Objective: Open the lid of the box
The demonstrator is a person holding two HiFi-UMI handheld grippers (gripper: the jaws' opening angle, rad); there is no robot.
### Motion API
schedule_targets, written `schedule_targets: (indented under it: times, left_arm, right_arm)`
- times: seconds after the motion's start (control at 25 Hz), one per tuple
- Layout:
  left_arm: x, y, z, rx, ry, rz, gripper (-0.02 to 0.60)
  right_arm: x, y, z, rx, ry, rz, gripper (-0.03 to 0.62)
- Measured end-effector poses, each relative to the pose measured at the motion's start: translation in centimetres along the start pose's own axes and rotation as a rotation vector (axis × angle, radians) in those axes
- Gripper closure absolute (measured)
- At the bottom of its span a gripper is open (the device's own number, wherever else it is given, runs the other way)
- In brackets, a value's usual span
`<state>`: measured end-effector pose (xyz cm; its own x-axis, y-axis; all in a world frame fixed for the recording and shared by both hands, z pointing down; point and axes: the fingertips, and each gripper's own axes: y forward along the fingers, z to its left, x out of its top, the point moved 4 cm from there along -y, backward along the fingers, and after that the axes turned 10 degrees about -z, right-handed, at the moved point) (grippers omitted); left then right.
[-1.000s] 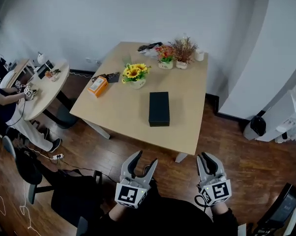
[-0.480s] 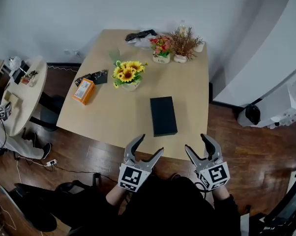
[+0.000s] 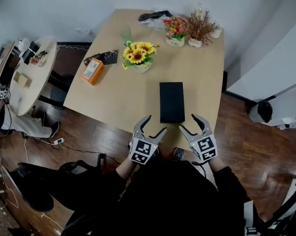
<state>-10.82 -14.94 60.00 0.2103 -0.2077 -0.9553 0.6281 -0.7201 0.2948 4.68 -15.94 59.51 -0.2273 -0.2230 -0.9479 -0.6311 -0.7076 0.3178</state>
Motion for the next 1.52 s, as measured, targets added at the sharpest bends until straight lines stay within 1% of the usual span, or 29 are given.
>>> schedule_targets:
  times: [0.16,0.28,0.36,0.6,0.64,0.68,0.76,0.84,0.96,1.04,1.12,1.2,1.28,1.32,1.4,1.44,1.52]
  left_arm:
    - [-3.1,2.4,0.2,-0.018,-0.015,0.088,0.255]
    - [-5.1,3.8,0.3,-0.026,-0.018,0.15,0.256]
    - [-6.0,4.7,0.5,-0.032,-0.035,0.18,0.256]
    - [-6.2,5.9,-0.3,-0.062,-0.054,0.185,0.263]
    - [-6.2,6.1,-0.5,-0.065,-0.053,0.19,0.272]
    - [-6.2,6.3,-0.5,-0.064,-0.051,0.194,0.298]
    - [-6.3,6.4,-0.4,-0.047,-0.06,0.196,0.33]
    - [-6.3,6.3,-0.3,-0.032,-0.071,0.192,0.338]
    - [-6.5,6.3,-0.5,-0.034,-0.073,0.186,0.344]
    - [-6.4,6.2,-0.5,-0.039,-0.069,0.187,0.344]
    - [-6.4,6.3,-0.5,-0.042,-0.07,0.191,0.345]
    - [-6.4,6.3,-0.5,-0.042,-0.071,0.191,0.345]
    - [-6.5,6.4,-0.4,-0.041,-0.074,0.189,0.345]
    - [-6.5,6.4,-0.4,-0.041,-0.075,0.189,0.345]
    - [-6.5,6.4,-0.5,-0.045,-0.062,0.196,0.342]
    - [-6.4,6.2,-0.5,-0.045,-0.036,0.204,0.342]
    - [-5.3,5.4,-0.5,-0.022,0.067,0.201,0.347]
  right_arm:
    - [-3.1,2.4,-0.2,0.025,-0.012,0.069,0.307]
    - [-4.6,3.3,0.0,0.029,-0.036,0.115,0.301]
    - [-5.3,3.6,0.2,0.036,-0.036,0.135,0.287]
    - [-5.4,4.7,0.4,0.042,-0.021,0.133,0.288]
    - [-5.3,4.8,0.4,0.037,-0.014,0.133,0.297]
    - [-5.3,5.0,0.3,0.033,-0.006,0.133,0.31]
    - [-5.3,5.0,0.2,0.028,0.004,0.13,0.312]
    - [-5.4,5.0,0.3,0.024,0.016,0.127,0.315]
    - [-5.4,4.9,0.3,0.022,0.036,0.125,0.318]
    - [-5.3,4.8,0.3,0.028,0.061,0.127,0.318]
    - [-5.3,4.8,0.1,0.04,0.117,0.127,0.319]
    - [-5.0,4.8,-0.1,0.065,0.23,0.11,0.317]
    - [-4.5,4.9,-0.3,0.091,0.364,0.087,0.285]
    - [-4.4,4.9,-0.4,0.098,0.389,0.086,0.275]
    - [-4.5,4.9,-0.4,0.102,0.368,0.101,0.281]
    - [-4.6,4.8,-0.4,0.106,0.355,0.109,0.284]
    - [-4.6,4.8,-0.3,0.117,0.348,0.124,0.286]
